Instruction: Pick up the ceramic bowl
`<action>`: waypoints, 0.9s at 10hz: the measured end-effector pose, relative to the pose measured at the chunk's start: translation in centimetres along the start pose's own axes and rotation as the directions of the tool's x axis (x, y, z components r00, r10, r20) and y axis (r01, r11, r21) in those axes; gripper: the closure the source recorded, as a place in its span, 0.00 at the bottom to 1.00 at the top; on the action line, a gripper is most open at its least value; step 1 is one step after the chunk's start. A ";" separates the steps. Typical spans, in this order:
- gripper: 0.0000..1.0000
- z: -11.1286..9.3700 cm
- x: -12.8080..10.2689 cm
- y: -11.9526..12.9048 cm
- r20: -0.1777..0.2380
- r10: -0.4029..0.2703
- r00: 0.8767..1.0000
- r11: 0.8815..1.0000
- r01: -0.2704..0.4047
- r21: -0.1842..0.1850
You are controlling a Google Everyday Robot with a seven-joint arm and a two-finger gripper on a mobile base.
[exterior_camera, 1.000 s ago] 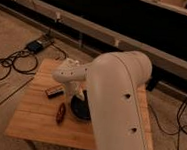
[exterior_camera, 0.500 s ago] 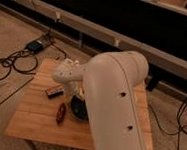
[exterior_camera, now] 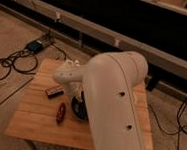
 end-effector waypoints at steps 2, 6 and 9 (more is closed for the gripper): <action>0.93 0.0 0.3 -0.2 -0.007 0.009 1.000 1.000 -0.009 -0.019; 1.00 -1.9 0.7 -0.9 0.006 -0.004 1.000 1.000 0.004 -0.024; 1.00 -4.3 0.9 -1.0 0.025 -0.032 0.999 0.999 0.032 0.004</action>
